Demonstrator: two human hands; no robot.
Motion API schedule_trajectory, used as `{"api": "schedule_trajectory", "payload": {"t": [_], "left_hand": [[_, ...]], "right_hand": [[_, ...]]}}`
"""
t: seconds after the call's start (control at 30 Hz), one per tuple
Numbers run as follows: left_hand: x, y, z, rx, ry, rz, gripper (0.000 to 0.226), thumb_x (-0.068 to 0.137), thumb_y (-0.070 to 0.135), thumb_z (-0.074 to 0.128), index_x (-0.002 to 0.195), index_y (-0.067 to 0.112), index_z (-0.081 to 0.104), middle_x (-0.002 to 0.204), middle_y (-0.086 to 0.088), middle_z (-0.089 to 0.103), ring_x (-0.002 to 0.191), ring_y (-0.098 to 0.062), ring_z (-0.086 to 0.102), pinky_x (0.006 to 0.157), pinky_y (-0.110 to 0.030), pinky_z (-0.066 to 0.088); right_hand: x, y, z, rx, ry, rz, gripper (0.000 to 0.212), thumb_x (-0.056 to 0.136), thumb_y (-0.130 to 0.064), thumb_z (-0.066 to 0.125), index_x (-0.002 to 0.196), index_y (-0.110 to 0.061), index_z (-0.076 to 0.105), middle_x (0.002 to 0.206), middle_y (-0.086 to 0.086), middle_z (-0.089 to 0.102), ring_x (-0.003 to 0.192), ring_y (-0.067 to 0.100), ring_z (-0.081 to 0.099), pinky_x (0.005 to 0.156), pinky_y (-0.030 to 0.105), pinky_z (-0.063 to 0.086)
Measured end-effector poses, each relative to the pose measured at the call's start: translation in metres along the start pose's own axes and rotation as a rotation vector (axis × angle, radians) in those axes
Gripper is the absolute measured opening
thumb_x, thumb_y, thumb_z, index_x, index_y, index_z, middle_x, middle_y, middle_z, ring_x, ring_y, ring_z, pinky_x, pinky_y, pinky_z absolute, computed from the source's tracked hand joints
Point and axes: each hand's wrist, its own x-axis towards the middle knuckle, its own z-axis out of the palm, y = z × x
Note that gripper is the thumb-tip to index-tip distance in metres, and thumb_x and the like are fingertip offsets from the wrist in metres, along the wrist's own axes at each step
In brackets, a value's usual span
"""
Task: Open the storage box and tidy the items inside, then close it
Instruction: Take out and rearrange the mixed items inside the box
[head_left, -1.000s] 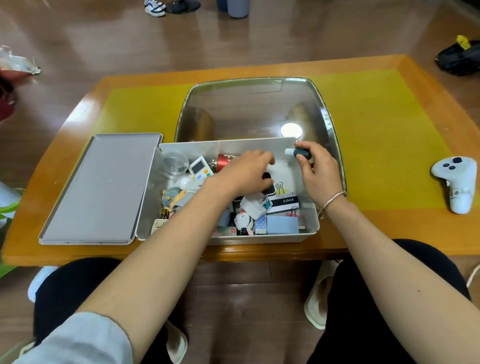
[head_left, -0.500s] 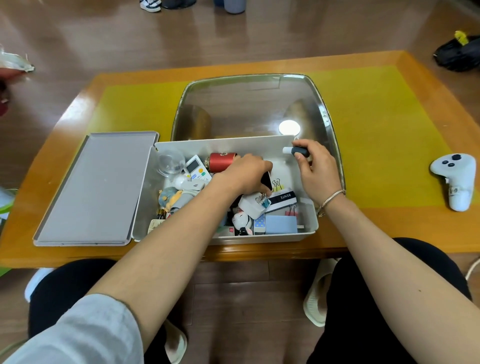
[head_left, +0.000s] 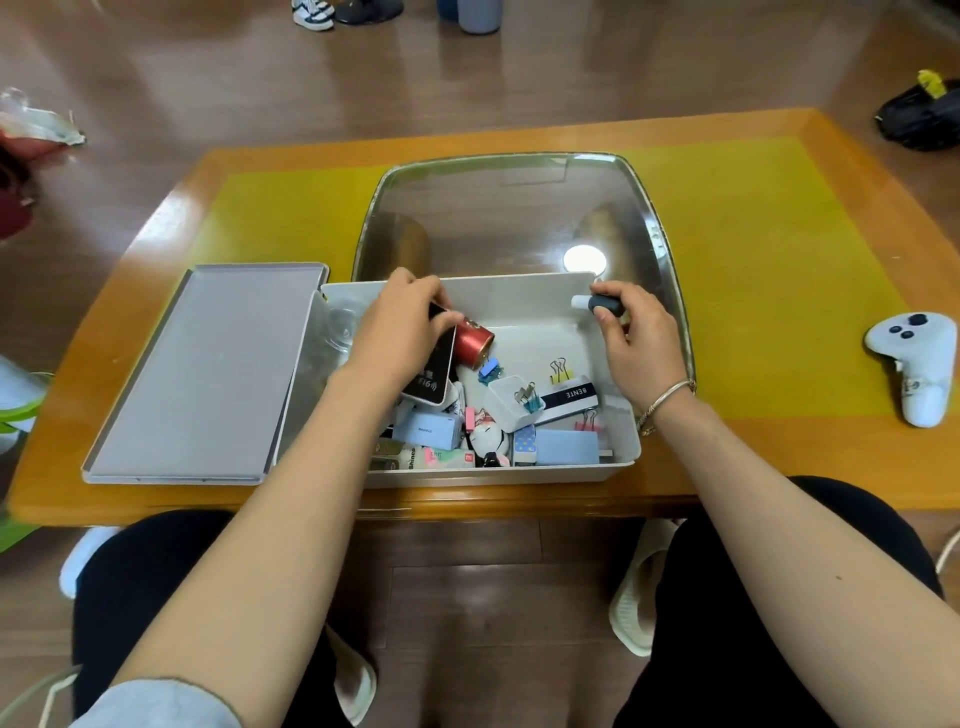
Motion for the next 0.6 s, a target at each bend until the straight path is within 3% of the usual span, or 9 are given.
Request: {"api": "schedule_trajectory", "payload": {"t": [0.13,0.23,0.37,0.5,0.6], "left_hand": [[-0.004,0.005,0.005,0.336,-0.018,-0.006,0.028,0.087,0.041,0.064,0.104,0.018,0.067,0.118,-0.008,0.052,0.115,-0.031,0.040,0.093,-0.041,0.033],[0.000,0.026,0.014,0.346,-0.041,0.117,0.033,0.089,0.039,0.059,0.114,0.017,0.060,0.125,-0.007,0.051,0.119,-0.030,0.038,0.095,-0.039,0.030],[0.005,0.062,0.038,0.191,-0.323,0.359,0.044,0.095,0.043,0.049,0.131,0.018,0.048,0.134,-0.007,0.049,0.124,-0.027,0.041,0.100,-0.039,0.033],[0.002,0.078,0.069,0.254,-0.605,0.342,0.069,0.090,0.063,0.042,0.143,0.019,0.038,0.145,-0.007,0.040,0.133,-0.029,0.036,0.105,-0.045,0.034],[-0.003,0.076,0.079,0.304,-0.689,0.322,0.078,0.084,0.073,0.040,0.142,0.020,0.041,0.149,-0.003,0.034,0.133,-0.028,0.034,0.103,-0.047,0.035]], "right_hand": [[-0.001,-0.001,-0.001,-0.004,0.011,-0.007,0.026,0.093,-0.010,0.055,0.118,-0.013,0.060,0.115,0.005,0.062,0.108,0.020,0.056,0.096,0.035,0.046],[-0.001,0.000,-0.001,-0.012,0.017,-0.013,0.026,0.092,-0.011,0.056,0.118,-0.012,0.061,0.113,0.006,0.063,0.105,0.022,0.057,0.094,0.037,0.047],[0.000,0.001,-0.001,-0.012,0.030,-0.044,0.026,0.091,-0.008,0.055,0.116,-0.009,0.061,0.114,0.007,0.064,0.108,0.023,0.056,0.095,0.038,0.046],[0.000,0.002,-0.001,-0.003,0.037,-0.057,0.026,0.091,-0.006,0.054,0.115,-0.006,0.061,0.116,0.008,0.064,0.109,0.024,0.056,0.095,0.038,0.045],[0.001,0.003,-0.001,-0.009,0.031,-0.059,0.026,0.091,-0.005,0.054,0.115,-0.006,0.061,0.116,0.008,0.064,0.109,0.024,0.056,0.094,0.041,0.046]]}}
